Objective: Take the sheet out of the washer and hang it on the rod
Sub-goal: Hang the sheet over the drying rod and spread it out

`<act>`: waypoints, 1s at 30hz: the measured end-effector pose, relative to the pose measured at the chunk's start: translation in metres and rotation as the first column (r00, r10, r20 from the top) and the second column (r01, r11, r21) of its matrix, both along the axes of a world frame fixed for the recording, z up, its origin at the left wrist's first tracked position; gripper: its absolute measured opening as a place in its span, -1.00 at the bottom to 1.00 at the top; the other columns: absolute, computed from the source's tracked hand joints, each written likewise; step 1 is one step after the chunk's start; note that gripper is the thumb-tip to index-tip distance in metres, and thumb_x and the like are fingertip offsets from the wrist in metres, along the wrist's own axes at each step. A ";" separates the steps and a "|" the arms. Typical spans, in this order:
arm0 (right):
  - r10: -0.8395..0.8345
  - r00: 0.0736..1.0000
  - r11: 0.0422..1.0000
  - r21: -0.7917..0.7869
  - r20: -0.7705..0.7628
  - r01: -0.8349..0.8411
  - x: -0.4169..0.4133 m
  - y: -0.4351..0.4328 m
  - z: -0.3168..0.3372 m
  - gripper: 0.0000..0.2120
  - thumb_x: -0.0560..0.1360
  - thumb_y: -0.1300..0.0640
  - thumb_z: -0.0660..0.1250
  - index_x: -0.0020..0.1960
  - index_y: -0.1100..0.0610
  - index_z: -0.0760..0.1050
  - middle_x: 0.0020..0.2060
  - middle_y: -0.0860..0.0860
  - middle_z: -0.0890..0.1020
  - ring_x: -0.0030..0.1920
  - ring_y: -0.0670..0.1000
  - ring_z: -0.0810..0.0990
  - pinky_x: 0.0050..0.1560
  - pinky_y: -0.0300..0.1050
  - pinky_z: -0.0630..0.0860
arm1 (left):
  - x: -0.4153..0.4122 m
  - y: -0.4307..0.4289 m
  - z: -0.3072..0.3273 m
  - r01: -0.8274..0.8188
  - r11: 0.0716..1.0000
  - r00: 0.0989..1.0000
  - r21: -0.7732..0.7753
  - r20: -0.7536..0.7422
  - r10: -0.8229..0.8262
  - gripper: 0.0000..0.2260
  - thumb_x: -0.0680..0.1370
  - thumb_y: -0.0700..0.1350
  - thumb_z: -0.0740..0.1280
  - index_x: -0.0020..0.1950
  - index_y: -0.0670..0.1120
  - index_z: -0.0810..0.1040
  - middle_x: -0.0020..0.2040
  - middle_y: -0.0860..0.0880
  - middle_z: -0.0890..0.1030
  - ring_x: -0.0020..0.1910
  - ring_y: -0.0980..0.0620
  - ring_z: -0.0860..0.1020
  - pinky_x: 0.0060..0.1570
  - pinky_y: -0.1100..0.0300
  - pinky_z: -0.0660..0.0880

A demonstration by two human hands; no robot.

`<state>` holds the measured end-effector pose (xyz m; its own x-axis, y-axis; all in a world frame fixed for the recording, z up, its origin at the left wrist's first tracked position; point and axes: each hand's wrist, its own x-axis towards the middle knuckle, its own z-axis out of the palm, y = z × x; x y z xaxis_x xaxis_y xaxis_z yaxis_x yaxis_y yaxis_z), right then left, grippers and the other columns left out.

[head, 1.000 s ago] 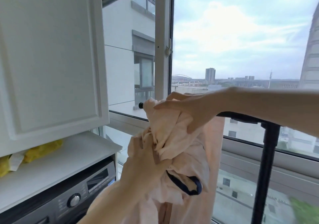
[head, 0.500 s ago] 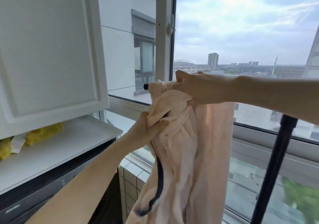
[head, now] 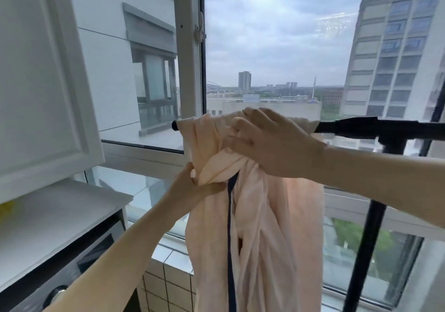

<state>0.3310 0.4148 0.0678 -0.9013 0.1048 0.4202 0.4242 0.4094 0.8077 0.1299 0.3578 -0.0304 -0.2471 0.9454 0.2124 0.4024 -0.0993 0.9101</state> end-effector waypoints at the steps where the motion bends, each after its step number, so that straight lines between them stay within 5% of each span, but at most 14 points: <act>1: 0.011 0.999 0.999 0.048 -0.051 -0.009 0.007 0.000 -0.014 -0.65 0.51 0.27 0.10 0.21 0.11 0.50 0.15 0.17 0.52 0.18 0.28 0.49 0.22 0.21 0.43 | -0.003 0.002 -0.001 0.015 1.000 1.000 0.005 0.003 -0.015 -0.39 0.32 0.05 0.57 0.26 0.11 0.35 0.00 0.19 0.55 -0.10 0.23 0.55 -0.30 0.36 0.45; 7: -0.016 0.924 0.999 0.022 -0.382 0.027 -0.013 -0.032 -0.048 -0.51 0.60 0.30 -0.12 0.26 0.16 0.54 0.19 0.18 0.58 0.30 0.29 0.46 0.39 0.24 0.28 | -0.031 0.006 0.005 0.131 0.985 0.989 0.111 0.057 -0.138 -0.11 0.03 0.20 0.59 0.25 0.21 0.20 0.03 0.12 0.53 -0.07 0.16 0.56 -0.21 0.25 0.49; 11: -0.160 0.844 0.986 -0.115 -0.513 0.117 -0.027 -0.053 -0.057 -0.39 0.38 0.37 0.02 0.37 0.10 0.45 0.30 0.17 0.50 0.35 0.34 0.36 0.39 0.30 0.24 | -0.044 0.007 0.013 0.205 0.954 0.972 0.217 0.073 -0.225 -0.33 0.13 0.32 0.45 0.18 0.20 0.37 0.09 0.07 0.52 0.00 0.07 0.54 -0.12 0.22 0.48; 14: -0.253 0.717 0.958 -0.270 -0.650 0.094 -0.039 -0.079 -0.068 -0.45 0.42 0.37 0.13 0.35 0.07 0.47 0.39 0.13 0.39 0.39 0.32 0.29 0.40 0.26 0.24 | -0.042 0.003 0.015 0.249 0.929 0.949 0.275 0.124 -0.291 -0.50 0.29 0.16 0.45 0.19 0.12 0.45 0.03 0.13 0.59 -0.08 0.17 0.60 -0.15 0.21 0.55; 19: -0.481 0.439 0.844 -0.537 -0.759 -0.004 -0.069 -0.111 -0.077 -0.54 0.60 -0.03 0.08 0.48 -0.06 0.16 0.40 0.07 0.14 0.28 0.23 0.33 0.00 -0.06 0.45 | -0.027 -0.005 0.001 0.286 0.904 0.942 0.318 0.080 -0.326 -0.65 0.58 -0.14 0.32 0.10 0.29 0.28 0.05 0.08 0.58 -0.04 0.11 0.59 -0.01 0.05 0.57; 21: -0.533 0.354 0.808 -0.587 -0.769 -0.059 -0.081 -0.105 -0.074 -0.43 0.57 -0.15 0.14 0.51 -0.12 0.01 0.43 0.03 0.07 0.35 0.20 0.30 0.04 -0.03 0.48 | -0.019 -0.008 0.003 0.214 0.908 0.954 0.360 0.124 -0.274 -0.65 0.55 -0.15 0.33 0.10 0.25 0.28 -0.11 -0.01 0.64 -0.23 0.00 0.62 -0.26 0.04 0.56; 23: -0.496 0.305 0.832 -0.546 -0.813 -0.101 -0.091 -0.097 -0.070 -0.41 0.54 -0.06 0.26 0.48 -0.08 0.06 0.40 0.07 0.08 0.33 0.23 0.32 0.17 0.02 0.49 | -0.012 -0.011 0.008 0.152 0.871 0.952 0.467 0.168 -0.257 -0.69 0.51 -0.22 0.32 0.12 0.11 0.34 -0.26 -0.06 0.62 -0.36 -0.05 0.57 -0.45 0.07 0.48; 26: -0.393 0.300 0.873 -0.455 -0.869 -0.175 -0.092 -0.090 -0.064 -0.47 0.45 0.32 0.27 0.37 0.04 0.27 0.26 0.11 0.18 0.20 0.16 0.38 0.14 0.04 0.52 | -0.003 -0.018 0.014 0.127 0.801 0.982 0.585 0.041 -0.185 -0.74 0.49 -0.29 0.26 0.11 -0.01 0.42 -0.40 -0.01 0.49 -0.49 0.08 0.42 -0.52 0.22 0.35; 30: -0.284 0.308 0.935 -0.334 -0.908 -0.123 -0.077 -0.093 -0.040 -0.54 0.40 0.46 0.26 0.25 0.15 0.51 0.19 0.14 0.38 0.13 0.09 0.46 0.18 -0.22 0.41 | -0.002 -0.012 0.044 0.157 0.648 0.987 0.745 -0.129 -0.091 -0.70 0.50 -0.35 0.26 -0.15 0.06 0.33 -0.43 0.12 0.34 -0.47 0.13 0.35 -0.44 0.30 0.27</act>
